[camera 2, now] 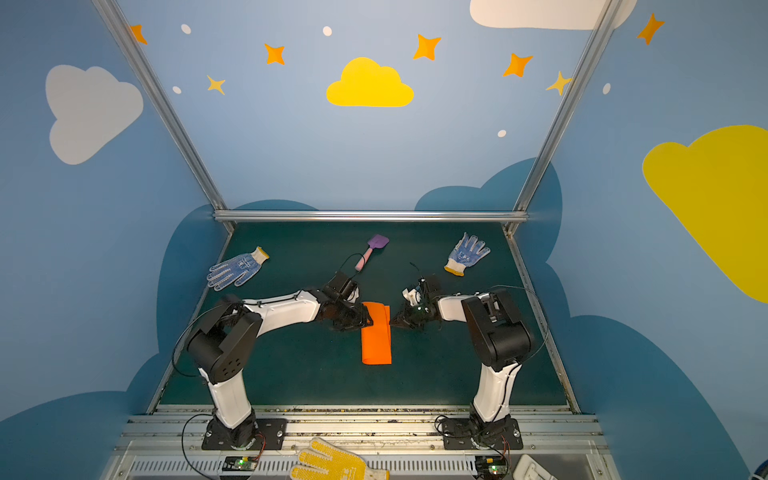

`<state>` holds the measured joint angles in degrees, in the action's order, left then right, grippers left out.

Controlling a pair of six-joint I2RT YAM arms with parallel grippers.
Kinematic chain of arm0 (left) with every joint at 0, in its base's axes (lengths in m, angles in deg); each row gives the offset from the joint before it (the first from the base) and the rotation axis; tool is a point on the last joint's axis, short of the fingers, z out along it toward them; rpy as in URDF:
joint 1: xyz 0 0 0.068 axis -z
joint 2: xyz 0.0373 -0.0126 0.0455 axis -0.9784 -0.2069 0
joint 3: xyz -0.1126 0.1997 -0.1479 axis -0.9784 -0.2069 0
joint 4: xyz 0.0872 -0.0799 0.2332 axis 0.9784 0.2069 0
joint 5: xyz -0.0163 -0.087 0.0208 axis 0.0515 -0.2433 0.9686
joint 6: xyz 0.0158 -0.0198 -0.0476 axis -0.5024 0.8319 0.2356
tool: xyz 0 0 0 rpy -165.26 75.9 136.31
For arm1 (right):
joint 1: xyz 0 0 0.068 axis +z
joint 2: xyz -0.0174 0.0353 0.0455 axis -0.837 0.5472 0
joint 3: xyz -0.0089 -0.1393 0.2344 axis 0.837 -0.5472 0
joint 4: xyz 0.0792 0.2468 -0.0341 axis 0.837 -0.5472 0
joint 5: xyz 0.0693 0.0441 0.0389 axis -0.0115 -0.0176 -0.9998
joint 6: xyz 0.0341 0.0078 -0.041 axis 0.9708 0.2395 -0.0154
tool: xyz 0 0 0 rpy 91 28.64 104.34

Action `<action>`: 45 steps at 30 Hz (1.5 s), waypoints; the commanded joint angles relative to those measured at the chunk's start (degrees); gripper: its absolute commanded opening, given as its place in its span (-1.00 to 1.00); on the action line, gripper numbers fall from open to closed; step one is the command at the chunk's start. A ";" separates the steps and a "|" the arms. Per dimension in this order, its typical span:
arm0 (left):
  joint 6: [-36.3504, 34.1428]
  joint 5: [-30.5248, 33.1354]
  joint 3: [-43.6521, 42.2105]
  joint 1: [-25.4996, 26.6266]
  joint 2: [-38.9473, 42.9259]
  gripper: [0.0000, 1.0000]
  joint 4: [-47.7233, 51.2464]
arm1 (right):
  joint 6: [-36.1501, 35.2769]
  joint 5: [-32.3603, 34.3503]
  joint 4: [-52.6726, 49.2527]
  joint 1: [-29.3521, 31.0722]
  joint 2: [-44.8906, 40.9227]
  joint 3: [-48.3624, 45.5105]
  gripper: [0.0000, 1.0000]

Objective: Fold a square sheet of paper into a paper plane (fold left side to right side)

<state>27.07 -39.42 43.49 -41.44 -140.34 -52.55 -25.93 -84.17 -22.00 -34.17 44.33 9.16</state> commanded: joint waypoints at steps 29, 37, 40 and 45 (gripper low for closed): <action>-6.71 4.64 2.95 2.08 -3.65 0.14 5.68 | -0.21 0.71 -1.20 -2.61 -3.13 -2.62 -1.00; -7.35 4.40 3.31 2.12 -4.59 0.14 5.75 | -0.96 -0.52 -1.59 -2.79 -1.14 -2.12 -1.00; -7.71 4.45 3.34 2.14 -4.80 0.14 6.03 | -1.02 -0.43 -1.43 -2.86 -0.53 -2.33 -1.00; -8.36 4.54 3.47 2.10 -5.34 0.14 6.75 | -1.00 -0.46 -1.07 -2.84 -0.41 -2.56 -1.00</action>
<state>20.17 -36.08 47.47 -39.40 -142.63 -48.66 -26.24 -84.76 -21.91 -36.92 42.72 7.17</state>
